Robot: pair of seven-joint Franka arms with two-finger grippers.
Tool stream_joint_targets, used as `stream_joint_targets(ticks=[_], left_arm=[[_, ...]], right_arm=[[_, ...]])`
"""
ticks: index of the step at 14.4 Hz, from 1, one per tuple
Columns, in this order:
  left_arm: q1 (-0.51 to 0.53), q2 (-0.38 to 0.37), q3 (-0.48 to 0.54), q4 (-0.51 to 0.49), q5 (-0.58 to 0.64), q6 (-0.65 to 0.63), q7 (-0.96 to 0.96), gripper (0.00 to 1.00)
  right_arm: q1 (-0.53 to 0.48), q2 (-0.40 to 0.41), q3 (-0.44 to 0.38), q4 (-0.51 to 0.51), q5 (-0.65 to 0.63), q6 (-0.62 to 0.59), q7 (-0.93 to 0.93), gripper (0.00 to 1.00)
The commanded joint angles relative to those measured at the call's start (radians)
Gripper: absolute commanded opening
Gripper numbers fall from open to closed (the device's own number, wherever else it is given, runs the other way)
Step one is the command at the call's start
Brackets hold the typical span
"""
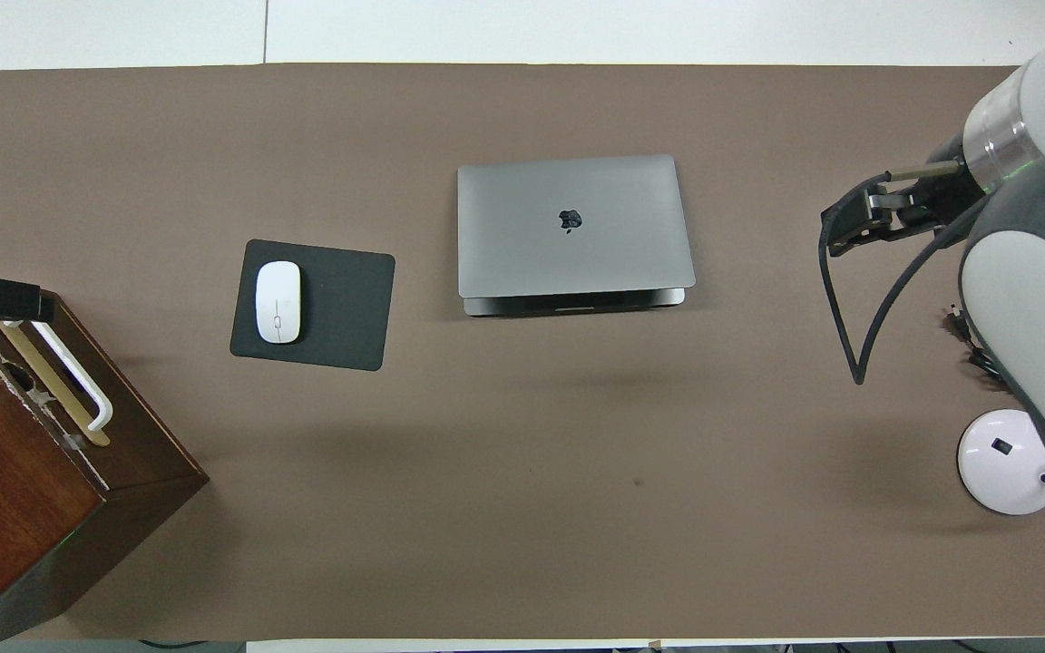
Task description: Close laptop with both arms
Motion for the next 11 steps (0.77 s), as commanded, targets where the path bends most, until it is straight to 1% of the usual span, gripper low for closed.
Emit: stream_joint_targets(ticks=[1, 6, 10, 11], left_arm=[[-0.017, 0.009, 0.013, 0.026, 0.021, -0.026, -0.02, 1.0], [-0.015, 0.008, 0.013, 0.023, 0.023, -0.032, -0.02, 1.0], [-0.015, 0.006, 0.013, 0.021, 0.021, -0.034, -0.02, 1.0], [-0.015, 0.008, 0.013, 0.021, 0.023, -0.034, -0.02, 1.0]], right_arm=[[0.026, -0.082, -0.04, -0.133, 0.013, 0.053, -0.029, 1.0], [0.028, -0.124, -0.043, -0.157, 0.015, 0.044, -0.029, 1.0], [0.029, -0.158, -0.068, -0.212, 0.018, 0.053, -0.052, 1.0], [0.031, -0.158, -0.094, -0.212, 0.018, 0.055, -0.063, 1.0]])
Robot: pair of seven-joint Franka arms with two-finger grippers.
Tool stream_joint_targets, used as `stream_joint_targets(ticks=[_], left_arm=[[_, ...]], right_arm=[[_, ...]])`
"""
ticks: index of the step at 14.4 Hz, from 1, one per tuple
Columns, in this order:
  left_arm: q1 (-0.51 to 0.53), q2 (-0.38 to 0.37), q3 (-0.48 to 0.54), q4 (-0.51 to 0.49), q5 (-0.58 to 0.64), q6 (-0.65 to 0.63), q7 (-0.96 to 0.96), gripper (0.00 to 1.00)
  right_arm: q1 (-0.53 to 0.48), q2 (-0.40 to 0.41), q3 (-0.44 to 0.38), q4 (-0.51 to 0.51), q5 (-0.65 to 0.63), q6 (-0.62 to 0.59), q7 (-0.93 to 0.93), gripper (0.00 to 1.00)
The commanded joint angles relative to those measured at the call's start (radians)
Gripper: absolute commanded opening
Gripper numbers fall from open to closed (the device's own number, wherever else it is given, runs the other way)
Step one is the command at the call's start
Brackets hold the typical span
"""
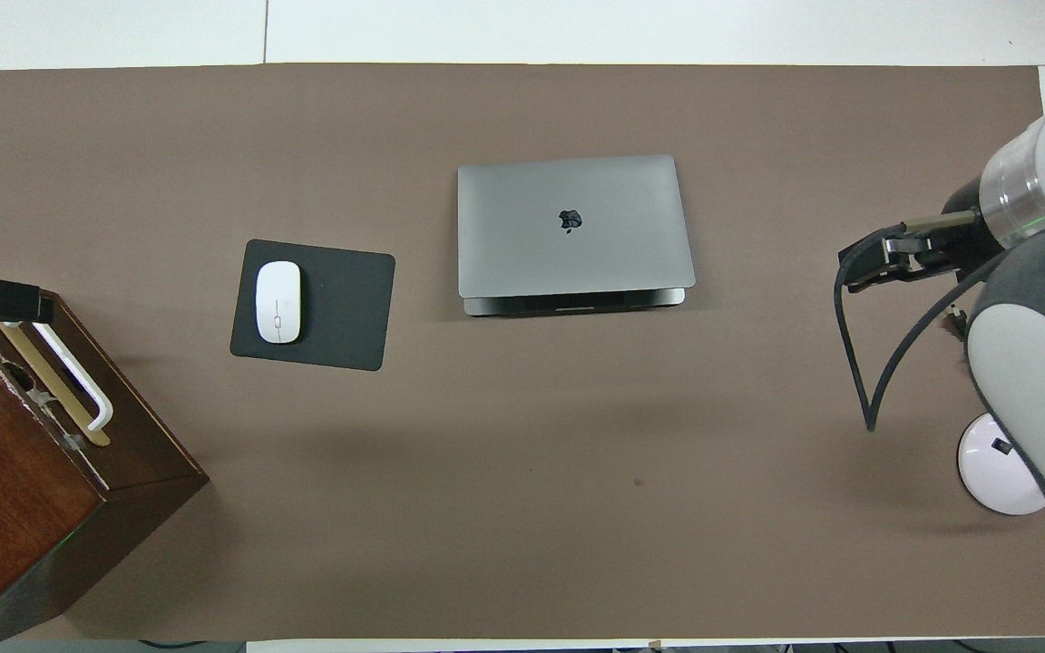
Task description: Close laptop with both arms
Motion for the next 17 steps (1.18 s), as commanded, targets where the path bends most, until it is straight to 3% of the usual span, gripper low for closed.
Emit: stream_joint_targets(ticks=[1, 2, 17], left_arm=[[-0.016, 0.008, 0.011, 0.021, 0.023, -0.029, -0.016, 1.0], [-0.016, 0.006, 0.011, 0.02, 0.023, -0.033, -0.016, 1.0], [-0.014, 0.005, 0.01, 0.02, 0.021, -0.064, -0.016, 1.0]], right_arm=[[0.034, -0.037, -0.072, -0.059, 0.022, 0.043, -0.051, 1.0], [0.054, -0.037, -0.099, -0.059, 0.022, 0.054, -0.06, 1.0], [0.009, -0.023, -0.098, -0.05, 0.031, 0.097, -0.062, 1.0]])
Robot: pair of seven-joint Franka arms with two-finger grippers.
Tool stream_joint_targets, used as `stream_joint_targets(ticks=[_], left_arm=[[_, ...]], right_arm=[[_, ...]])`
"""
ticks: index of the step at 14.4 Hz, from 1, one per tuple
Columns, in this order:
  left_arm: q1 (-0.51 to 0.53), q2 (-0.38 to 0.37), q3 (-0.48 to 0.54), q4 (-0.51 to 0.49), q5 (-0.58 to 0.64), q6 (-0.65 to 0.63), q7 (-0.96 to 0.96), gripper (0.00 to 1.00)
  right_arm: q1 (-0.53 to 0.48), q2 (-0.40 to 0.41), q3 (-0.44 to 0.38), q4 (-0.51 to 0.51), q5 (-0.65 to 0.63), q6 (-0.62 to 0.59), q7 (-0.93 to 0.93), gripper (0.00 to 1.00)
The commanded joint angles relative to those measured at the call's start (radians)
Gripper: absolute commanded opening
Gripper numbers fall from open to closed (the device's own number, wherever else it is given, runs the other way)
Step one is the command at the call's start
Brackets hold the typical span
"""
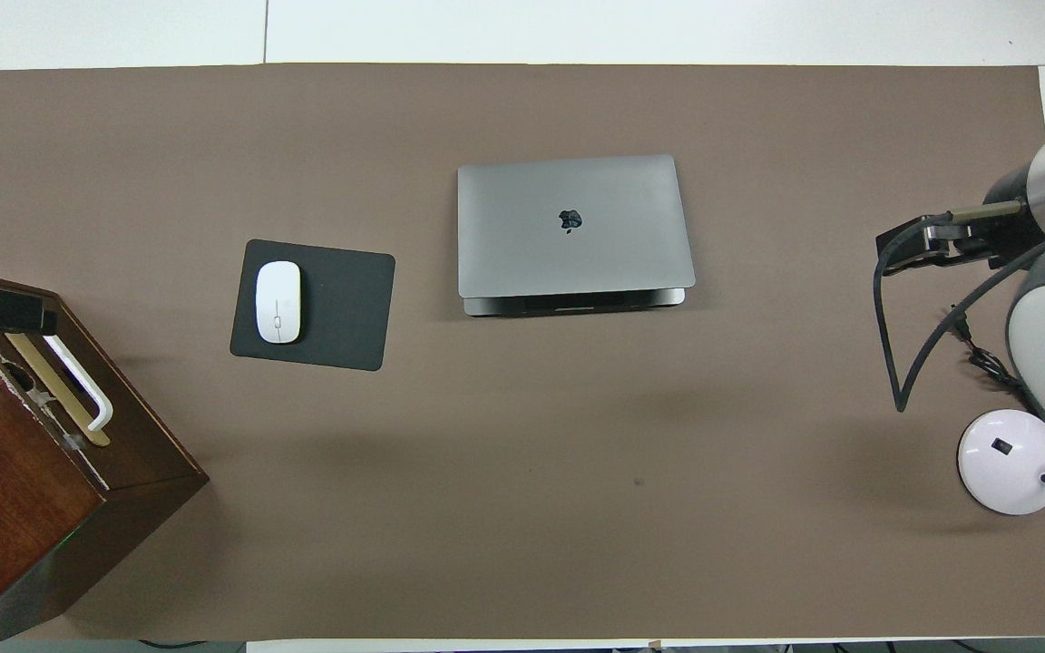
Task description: Close laptop with both arms
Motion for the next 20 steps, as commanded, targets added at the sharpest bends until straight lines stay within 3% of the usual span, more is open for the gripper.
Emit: stream_joint_targets(ticks=[1, 20], left_arm=[[-0.014, 0.005, 0.008, 0.02, 0.021, -0.026, -0.016, 1.0], [-0.014, 0.003, 0.011, 0.02, 0.021, -0.026, -0.016, 1.0]], right_arm=[[-0.029, -0.015, 0.001, -0.019, 0.032, 0.016, -0.02, 1.0], [-0.061, -0.005, -0.013, 0.012, 0.04, 0.024, -0.011, 1.0]])
